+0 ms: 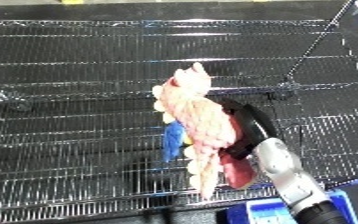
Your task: Pick up the object and place it into the box
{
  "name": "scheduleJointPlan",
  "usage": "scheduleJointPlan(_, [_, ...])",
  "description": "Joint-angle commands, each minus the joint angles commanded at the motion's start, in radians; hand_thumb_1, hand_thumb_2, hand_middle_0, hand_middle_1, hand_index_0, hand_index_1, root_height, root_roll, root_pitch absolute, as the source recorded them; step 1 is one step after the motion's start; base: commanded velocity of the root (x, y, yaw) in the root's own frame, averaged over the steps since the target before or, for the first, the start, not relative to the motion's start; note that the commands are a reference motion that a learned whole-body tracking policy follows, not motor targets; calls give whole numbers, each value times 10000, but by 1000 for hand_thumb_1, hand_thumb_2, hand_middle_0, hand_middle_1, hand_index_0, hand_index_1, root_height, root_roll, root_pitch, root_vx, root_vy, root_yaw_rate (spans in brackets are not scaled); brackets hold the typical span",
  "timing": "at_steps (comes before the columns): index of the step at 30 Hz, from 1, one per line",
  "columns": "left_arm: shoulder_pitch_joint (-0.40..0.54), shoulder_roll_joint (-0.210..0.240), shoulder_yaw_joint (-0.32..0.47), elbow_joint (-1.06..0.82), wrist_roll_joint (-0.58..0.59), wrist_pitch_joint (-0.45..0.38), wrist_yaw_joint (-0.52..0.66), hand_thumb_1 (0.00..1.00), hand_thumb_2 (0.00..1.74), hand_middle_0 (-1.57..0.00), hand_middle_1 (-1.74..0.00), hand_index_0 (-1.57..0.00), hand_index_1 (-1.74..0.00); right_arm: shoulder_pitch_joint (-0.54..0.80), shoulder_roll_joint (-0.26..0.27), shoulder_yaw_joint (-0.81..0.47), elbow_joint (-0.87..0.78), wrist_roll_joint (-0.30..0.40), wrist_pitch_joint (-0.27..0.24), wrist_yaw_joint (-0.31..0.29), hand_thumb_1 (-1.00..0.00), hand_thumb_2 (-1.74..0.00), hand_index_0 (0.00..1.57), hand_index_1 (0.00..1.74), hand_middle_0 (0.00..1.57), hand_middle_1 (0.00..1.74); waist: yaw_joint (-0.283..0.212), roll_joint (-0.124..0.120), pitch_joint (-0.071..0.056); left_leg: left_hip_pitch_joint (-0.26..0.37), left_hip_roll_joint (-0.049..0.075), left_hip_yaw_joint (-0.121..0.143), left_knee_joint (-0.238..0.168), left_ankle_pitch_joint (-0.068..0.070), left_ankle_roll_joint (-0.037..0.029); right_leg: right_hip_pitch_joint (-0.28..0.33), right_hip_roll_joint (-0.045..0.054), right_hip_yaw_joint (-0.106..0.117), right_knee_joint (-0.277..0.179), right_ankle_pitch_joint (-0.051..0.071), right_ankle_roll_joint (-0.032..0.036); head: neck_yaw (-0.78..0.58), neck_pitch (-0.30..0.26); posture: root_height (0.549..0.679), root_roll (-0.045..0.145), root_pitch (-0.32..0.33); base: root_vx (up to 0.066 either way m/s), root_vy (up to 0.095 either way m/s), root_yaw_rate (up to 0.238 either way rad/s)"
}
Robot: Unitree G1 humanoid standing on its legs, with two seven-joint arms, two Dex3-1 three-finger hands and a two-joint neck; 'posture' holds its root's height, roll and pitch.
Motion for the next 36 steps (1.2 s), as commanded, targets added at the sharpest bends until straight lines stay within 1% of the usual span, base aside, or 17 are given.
scheduleJointPlan(5, [180,-150,174,-36,41,116,-65,1000,1740,-1570,-1740,-1570,-1740,1509,70,-1556,-1466,427,-195,-369,-1000,-1740,1570,1740,1570,1740,-255,-15,-165,198,24,64,-44,-18,16,210,-4,10,-42,-24,0,567,102,633,43,-152,-9,-7,-25])
scheduleJointPlan(11, [420,-300,385,-134,156,270,-183,1000,1740,-1570,-1740,-1570,-1740,3336,173,-3398,-2987,448,-386,-644,-1000,-1740,1570,1740,1570,1740,-554,-37,-448,489,60,134,-115,-83,32,615,23,9,-251,-37,-24,1443,173,636,43,-170,6,-5,-13])
scheduleJointPlan(14, [541,-394,465,-169,216,347,-230,1000,1740,-1570,-1740,-1570,-1740,4291,482,-4381,-3578,586,-527,-845,-1000,-1740,1570,1740,1570,1740,-739,-45,-588,615,74,156,-86,-140,40,790,46,14,-316,-47,-35,1996,95,637,43,-181,14,-3,-12])
scheduleJointPlan(16, [610,-464,501,-163,269,402,-259,1000,1740,-1570,-1740,-1570,-1740,4900,791,-5020,-3871,722,-646,-1022,-1000,-1740,1570,1740,1570,1740,-889,-43,-686,710,82,180,-47,-198,51,905,68,25,-346,-57,-43,2472,50,637,43,-189,13,2,-31])
scheduleJointPlan(19, [654,-516,472,-97,340,471,-298,1000,1740,-1570,-1740,-1570,-1740,5597,1243,-5782,-4085,955,-822,-1282,-1000,-1740,1570,1740,1570,1740,-1081,-37,-821,842,108,228,18,-285,65,1062,99,48,-383,-68,-52,3165,-229,637,43,-200,15,10,-47])
scheduleJointPlan(21, [661,-551,414,-26,377,523,-316,1000,1740,-1570,-1740,-1570,-1740,5994,1584,-6233,-4160,1150,-964,-1462,-1000,-1740,1570,1740,1570,1740,-1233,-37,-907,917,125,265,84,-342,71,1158,120,74,-407,-67,-58,3923,-549,638,43,-206,17,11,-46])
scheduleJointPlan(25, [625,-596,217,133,462,624,-375,1000,1740,-1570,-1740,-1570,-1740,6704,2171,-6942,-4203,1355,-1175,-1730,-1000,-1740,1570,1740,1570,1740,-1532,-51,-1040,1031,160,325,208,-434,69,1296,147,106,-433,-58,-61,4816,-1023,638,44,-219,11,12,-39])
scheduleJointPlan(27, [624,-614,153,196,500,676,-408,1000,1740,-1570,-1740,-1570,-1740,7010,2295,-7196,-4119,1329,-1184,-1803,-1000,-1740,1570,1740,1570,1740,-1649,-69,-1079,1075,177,345,260,-471,71,1329,159,122,-437,-48,-62,5374,-1264,638,44,-223,0,5,-55])
scheduleJointPlan(29, [639,-627,149,246,515,712,-425,1000,1740,-1570,-1740,-1570,-1740,7265,2341,-7438,-3967,1334,-1177,-1876,-1000,-1740,1570,1740,1570,1740,-1746,-84,-1106,1097,187,362,312,-502,76,1336,170,143,-437,-28,-66,5634,-1373,638,44,-227,-9,-2,-61])
scheduleJointPlan(32, [640,-610,171,321,523,713,-414,1000,1740,-1570,-1740,-1570,-1740,7621,2334,-7926,-3510,1572,-1238,-2067,-1000,-1740,1570,1740,1570,1740,-1948,-95,-1157,1143,193,420,347,-539,83,1338,188,189,-474,29,-68,6245,-1917,638,46,-229,-20,7,-95])
scheduleJointPlan(36, [592,-611,119,410,490,685,-366,1000,1740,-1570,-1740,-1570,-1740,8059,2313,-8557,-2782,1942,-1369,-2224,-1000,-1740,1570,1740,1570,1740,-2249,-86,-1260,1270,211,528,331,-583,91,1429,230,259,-616,104,-62,7108,-2653,641,48,-230,-8,16,-129])
